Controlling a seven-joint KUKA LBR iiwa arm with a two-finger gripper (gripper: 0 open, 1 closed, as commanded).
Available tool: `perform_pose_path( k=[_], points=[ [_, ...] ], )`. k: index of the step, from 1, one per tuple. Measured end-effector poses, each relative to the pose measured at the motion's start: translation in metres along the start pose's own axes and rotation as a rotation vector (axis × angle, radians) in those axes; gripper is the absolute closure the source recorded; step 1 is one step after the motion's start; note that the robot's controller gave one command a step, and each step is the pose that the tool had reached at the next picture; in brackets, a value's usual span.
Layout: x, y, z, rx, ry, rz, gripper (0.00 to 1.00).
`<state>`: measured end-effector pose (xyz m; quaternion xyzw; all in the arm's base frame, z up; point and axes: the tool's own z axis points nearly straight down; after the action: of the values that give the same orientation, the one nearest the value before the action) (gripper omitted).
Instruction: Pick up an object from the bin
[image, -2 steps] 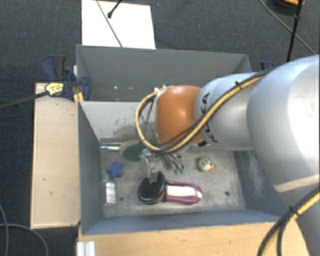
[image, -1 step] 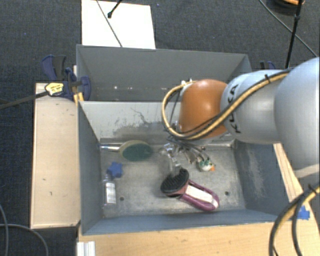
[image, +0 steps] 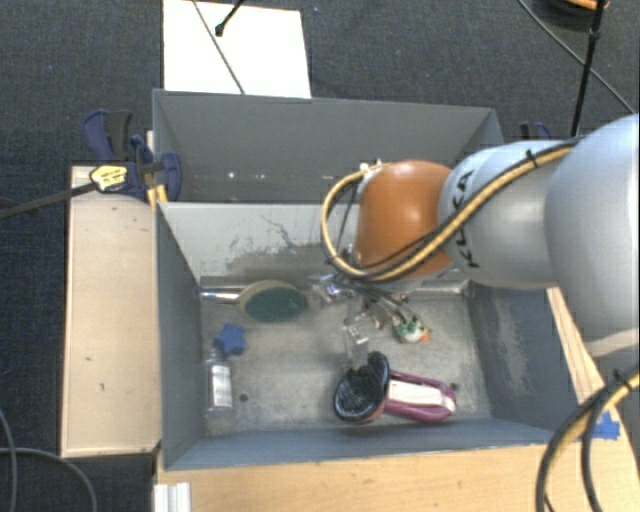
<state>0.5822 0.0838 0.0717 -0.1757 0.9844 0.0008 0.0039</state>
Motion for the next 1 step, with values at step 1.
perform_pose_path(
  k=[1],
  points=[
    [0.0533,0.0013,-0.0007,0.004,-0.005,-0.274,0.00]
  ],
)
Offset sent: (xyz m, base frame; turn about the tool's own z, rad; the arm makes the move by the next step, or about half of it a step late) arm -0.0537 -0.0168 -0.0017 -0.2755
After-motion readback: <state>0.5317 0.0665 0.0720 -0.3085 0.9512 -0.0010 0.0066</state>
